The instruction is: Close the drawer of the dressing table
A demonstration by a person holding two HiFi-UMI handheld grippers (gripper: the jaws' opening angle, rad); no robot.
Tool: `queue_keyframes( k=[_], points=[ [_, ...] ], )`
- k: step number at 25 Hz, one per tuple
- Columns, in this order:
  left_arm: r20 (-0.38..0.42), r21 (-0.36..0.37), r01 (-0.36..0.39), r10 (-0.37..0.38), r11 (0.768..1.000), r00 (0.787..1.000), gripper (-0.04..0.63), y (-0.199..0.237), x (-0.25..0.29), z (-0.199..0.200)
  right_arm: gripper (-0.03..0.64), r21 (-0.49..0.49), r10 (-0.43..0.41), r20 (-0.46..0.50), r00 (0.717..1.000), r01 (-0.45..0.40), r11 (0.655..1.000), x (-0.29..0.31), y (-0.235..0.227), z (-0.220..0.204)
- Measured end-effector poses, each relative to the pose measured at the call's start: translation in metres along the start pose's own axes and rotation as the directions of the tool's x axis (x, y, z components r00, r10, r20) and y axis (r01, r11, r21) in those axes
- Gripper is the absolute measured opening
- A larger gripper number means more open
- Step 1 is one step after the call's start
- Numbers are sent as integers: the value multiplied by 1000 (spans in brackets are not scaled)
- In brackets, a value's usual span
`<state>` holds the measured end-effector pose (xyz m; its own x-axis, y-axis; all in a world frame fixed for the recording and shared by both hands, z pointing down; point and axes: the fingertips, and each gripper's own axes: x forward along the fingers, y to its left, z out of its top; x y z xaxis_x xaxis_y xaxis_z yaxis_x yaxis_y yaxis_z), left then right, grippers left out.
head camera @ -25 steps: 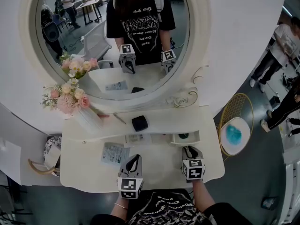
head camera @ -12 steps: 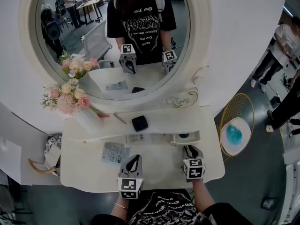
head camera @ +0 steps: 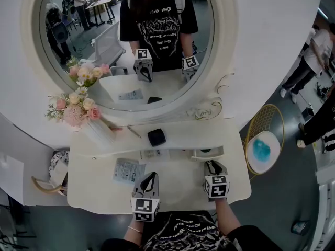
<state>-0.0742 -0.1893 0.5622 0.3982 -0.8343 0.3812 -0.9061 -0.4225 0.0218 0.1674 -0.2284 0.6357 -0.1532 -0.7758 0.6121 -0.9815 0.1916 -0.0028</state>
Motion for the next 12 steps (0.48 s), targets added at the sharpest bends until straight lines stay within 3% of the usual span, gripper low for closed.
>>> queue_keyframes(
  k=[12],
  points=[
    [-5,-2,-5,5,1000,1000,17,2,1,0,101,-12,2,-10,1000,-2,1000,5,-3,5]
  ],
)
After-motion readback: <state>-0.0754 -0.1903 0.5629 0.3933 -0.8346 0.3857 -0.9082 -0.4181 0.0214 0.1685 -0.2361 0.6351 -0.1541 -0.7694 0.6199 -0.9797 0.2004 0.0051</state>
